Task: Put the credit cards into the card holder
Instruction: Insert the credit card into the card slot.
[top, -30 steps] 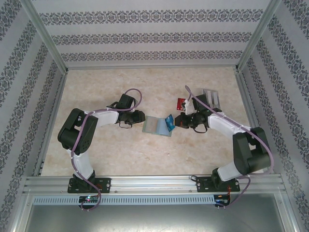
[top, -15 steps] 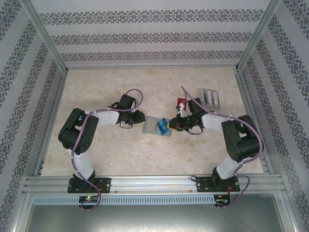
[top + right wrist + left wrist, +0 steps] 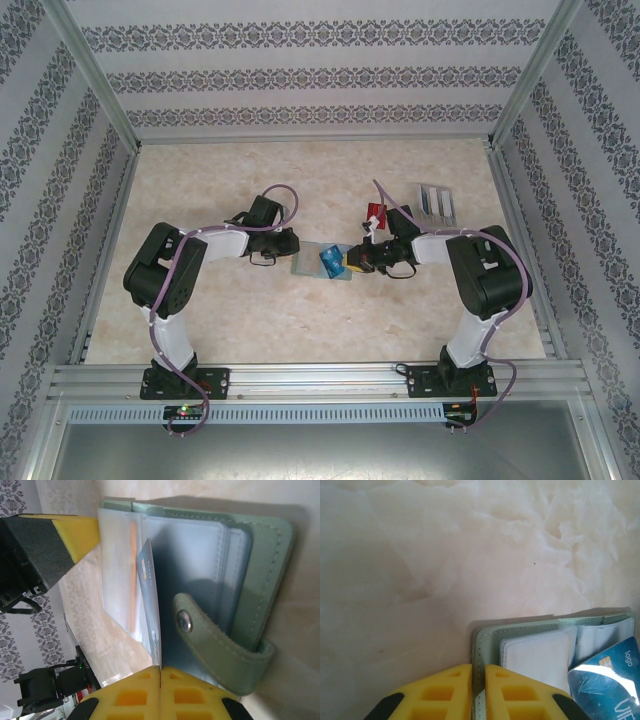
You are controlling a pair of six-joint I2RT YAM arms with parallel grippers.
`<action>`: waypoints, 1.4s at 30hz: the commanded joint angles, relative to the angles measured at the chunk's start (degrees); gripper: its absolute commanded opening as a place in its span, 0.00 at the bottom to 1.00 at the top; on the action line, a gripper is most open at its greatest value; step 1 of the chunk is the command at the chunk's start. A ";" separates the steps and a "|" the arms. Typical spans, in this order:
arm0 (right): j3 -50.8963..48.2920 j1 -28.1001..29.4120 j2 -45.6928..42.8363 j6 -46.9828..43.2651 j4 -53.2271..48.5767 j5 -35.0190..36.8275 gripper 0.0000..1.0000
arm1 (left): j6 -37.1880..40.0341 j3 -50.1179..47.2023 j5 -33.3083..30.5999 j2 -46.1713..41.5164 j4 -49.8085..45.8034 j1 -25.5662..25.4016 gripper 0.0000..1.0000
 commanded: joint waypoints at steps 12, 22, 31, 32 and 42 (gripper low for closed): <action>0.47 0.95 3.41 6.44 8.31 -3.11 0.00 | 0.45 0.06 3.28 3.88 -1.43 -3.19 0.08; -2.54 2.73 4.42 14.57 14.48 5.80 0.00 | 0.08 0.10 2.66 4.11 -1.73 -3.20 0.07; -5.96 8.51 3.11 27.35 22.28 17.32 0.03 | -1.30 -0.72 2.59 3.69 -0.68 -3.23 0.05; -6.39 9.29 3.06 28.69 23.23 18.68 0.05 | -1.50 -0.88 2.70 3.72 -0.43 -3.20 0.05; -7.72 13.17 0.98 33.75 24.51 22.82 0.21 | -1.86 -0.90 2.70 3.96 -0.31 -3.28 0.03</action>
